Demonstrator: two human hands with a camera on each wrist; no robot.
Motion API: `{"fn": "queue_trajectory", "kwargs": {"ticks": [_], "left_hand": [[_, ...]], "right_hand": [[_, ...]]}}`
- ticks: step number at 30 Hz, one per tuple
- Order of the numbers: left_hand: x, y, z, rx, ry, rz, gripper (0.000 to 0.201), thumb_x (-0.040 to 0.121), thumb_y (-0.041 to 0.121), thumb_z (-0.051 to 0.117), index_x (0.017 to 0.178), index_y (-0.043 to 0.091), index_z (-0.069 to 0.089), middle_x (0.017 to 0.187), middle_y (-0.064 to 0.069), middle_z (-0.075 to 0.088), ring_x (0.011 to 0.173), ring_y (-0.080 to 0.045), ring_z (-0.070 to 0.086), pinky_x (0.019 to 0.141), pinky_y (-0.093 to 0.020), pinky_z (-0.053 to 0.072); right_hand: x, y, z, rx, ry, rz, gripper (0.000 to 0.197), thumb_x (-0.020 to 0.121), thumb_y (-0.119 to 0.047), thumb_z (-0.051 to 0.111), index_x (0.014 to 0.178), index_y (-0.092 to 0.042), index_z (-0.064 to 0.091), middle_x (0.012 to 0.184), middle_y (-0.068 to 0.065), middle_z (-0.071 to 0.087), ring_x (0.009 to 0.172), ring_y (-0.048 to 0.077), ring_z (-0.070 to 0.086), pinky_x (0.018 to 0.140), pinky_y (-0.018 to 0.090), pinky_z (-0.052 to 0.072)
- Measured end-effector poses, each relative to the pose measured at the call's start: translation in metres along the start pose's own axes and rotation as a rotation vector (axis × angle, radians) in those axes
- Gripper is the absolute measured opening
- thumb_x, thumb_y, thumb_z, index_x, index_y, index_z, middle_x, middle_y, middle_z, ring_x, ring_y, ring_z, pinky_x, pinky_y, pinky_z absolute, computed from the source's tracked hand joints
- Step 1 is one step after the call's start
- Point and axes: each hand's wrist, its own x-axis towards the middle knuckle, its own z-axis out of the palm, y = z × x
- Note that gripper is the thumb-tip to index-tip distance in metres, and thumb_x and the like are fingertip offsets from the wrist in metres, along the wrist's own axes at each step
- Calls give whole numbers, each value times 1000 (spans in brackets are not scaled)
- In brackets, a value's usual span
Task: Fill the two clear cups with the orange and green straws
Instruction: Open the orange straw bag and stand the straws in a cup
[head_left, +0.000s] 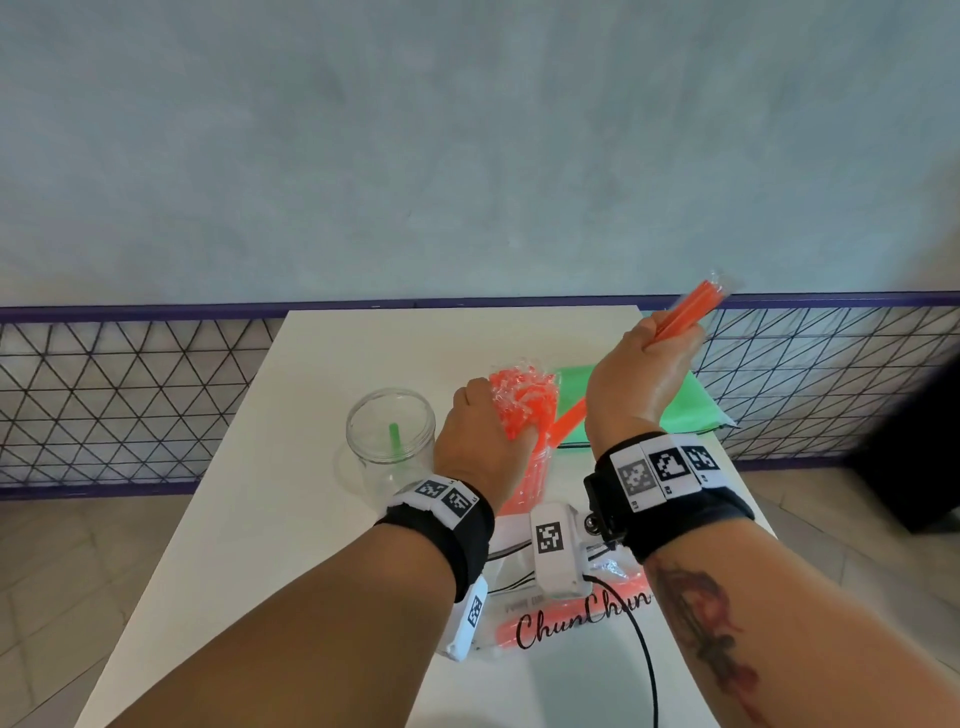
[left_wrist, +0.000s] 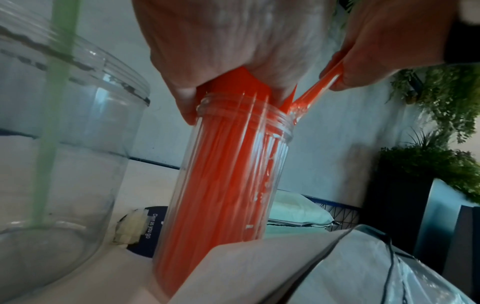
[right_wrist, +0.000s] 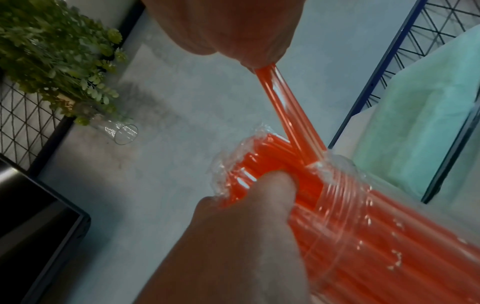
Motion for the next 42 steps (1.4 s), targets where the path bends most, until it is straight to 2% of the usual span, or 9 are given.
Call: {"fn": "queue_trajectory", "kwargs": {"ticks": [3, 6, 10, 12, 17, 23, 30, 34, 42], "left_hand": [[0, -3, 1, -12, -11, 62, 60, 84, 53, 59, 127, 13, 44, 127, -4, 44, 103, -26, 58, 84, -38, 51], [1, 0, -1, -136, -58, 8, 99, 73, 73, 63, 144, 12, 30, 150, -4, 35, 126, -24, 52, 99, -37, 48], [11, 12, -12, -166, -131, -24, 127, 54, 89, 61, 152, 37, -1, 151, -3, 44, 130, -25, 53, 101, -44, 49], [17, 18, -18, -36, -215, 38, 122, 57, 92, 53, 152, 43, -5, 148, -2, 46, 128, -26, 54, 97, -43, 50], [27, 21, -18, 112, -247, 62, 80, 66, 72, 56, 134, 32, 44, 142, 4, 41, 131, -20, 45, 103, -47, 43], [22, 30, -16, -11, -193, -6, 46, 81, 44, 66, 116, 22, 46, 112, 0, 56, 96, -25, 60, 79, -34, 50], [19, 32, -16, 63, -143, 49, 35, 90, 40, 58, 114, 17, 46, 109, -5, 57, 90, -28, 61, 72, -31, 42], [18, 33, -15, 65, -127, 44, 28, 91, 34, 55, 111, 16, 46, 106, -4, 56, 86, -28, 59, 71, -32, 40], [18, 38, -16, 91, -151, 22, 31, 93, 35, 53, 115, 15, 44, 110, -4, 54, 93, -32, 60, 73, -33, 42]], "right_hand": [[1, 3, 5, -1, -24, -9, 7, 102, -17, 39, 106, -15, 44, 84, -5, 52, 75, 20, 56, 72, 39, 52], [-2, 4, 8, -28, -122, -44, 8, 98, -26, 40, 92, -31, 41, 81, 0, 55, 69, 24, 54, 67, 50, 54], [-5, 4, 4, -40, -246, -108, 5, 100, -22, 41, 97, -26, 43, 75, -3, 53, 61, 19, 55, 58, 37, 49], [0, 5, 1, -23, -243, -117, 5, 101, -20, 41, 99, -23, 44, 75, -5, 53, 56, 14, 57, 60, 29, 47], [8, 2, -7, 36, -296, -41, 16, 101, -18, 41, 93, -30, 45, 75, -3, 54, 57, 12, 63, 76, 40, 58], [7, -5, -14, 64, -236, -134, 16, 102, -15, 41, 96, -29, 46, 78, -4, 58, 65, 7, 63, 78, 36, 57], [-14, -2, 0, 70, -218, -167, 3, 103, -16, 41, 104, -18, 44, 76, -7, 55, 67, 11, 59, 68, 19, 51], [-14, 1, 5, 107, -84, -88, 3, 102, -15, 41, 104, -15, 43, 85, 0, 54, 71, 17, 54, 66, 25, 48], [-18, 17, -8, 115, -31, -20, 17, 97, -22, 40, 113, -17, 44, 106, 14, 58, 90, 24, 57, 86, 49, 52]]}}
